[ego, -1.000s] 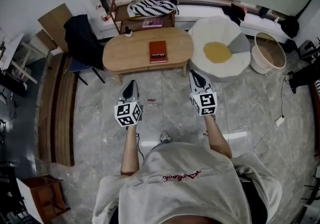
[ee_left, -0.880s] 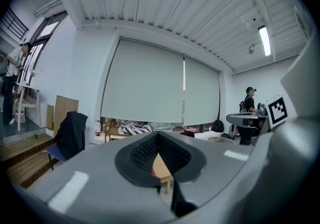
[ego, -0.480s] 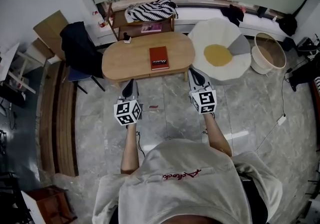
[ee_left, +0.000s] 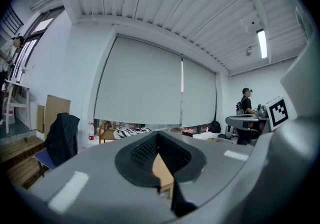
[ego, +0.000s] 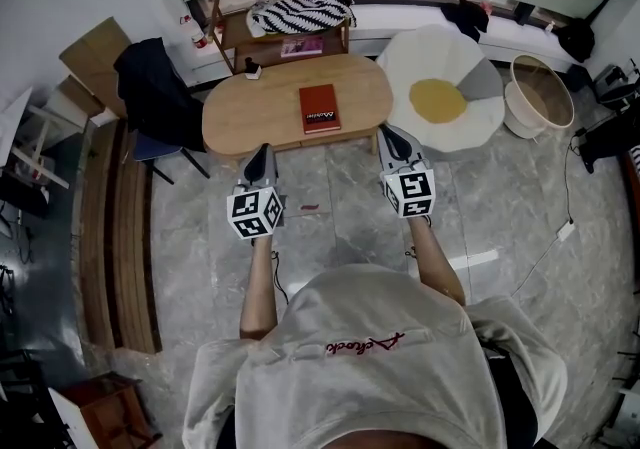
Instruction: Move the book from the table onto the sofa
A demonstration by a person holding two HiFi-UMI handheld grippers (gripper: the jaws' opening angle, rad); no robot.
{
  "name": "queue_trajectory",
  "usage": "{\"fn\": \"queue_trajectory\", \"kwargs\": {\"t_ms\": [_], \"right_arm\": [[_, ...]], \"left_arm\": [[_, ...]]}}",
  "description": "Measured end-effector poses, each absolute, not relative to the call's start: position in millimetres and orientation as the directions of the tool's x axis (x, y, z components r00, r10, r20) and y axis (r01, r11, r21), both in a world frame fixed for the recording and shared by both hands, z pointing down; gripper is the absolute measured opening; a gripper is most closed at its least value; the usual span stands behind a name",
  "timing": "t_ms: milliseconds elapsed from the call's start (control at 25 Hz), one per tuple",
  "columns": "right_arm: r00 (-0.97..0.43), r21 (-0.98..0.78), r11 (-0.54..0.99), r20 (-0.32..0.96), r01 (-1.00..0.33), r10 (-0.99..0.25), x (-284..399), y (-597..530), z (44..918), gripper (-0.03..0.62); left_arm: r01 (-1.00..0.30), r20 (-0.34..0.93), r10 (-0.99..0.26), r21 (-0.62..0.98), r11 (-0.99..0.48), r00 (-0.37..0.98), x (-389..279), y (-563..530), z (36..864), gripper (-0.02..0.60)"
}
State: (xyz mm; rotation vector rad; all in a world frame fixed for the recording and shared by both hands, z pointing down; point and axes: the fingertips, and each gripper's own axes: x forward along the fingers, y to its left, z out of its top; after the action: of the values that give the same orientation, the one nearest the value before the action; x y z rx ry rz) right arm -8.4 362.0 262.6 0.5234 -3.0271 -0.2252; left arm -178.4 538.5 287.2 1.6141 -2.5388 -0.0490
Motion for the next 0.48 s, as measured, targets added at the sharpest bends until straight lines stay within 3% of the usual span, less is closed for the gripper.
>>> {"fn": "queue_trajectory", "kwargs": {"t_ms": [480], "right_arm": [[-0.936,0.152,0.930,0.057,-0.335,-0.347,-2.8,361.6,272.1,0.009]], "left_arm": [[-0.904,0.113,-0.909,0.111,0.412,-0.400,-173.5,533.6,297.3,0.009]]}}
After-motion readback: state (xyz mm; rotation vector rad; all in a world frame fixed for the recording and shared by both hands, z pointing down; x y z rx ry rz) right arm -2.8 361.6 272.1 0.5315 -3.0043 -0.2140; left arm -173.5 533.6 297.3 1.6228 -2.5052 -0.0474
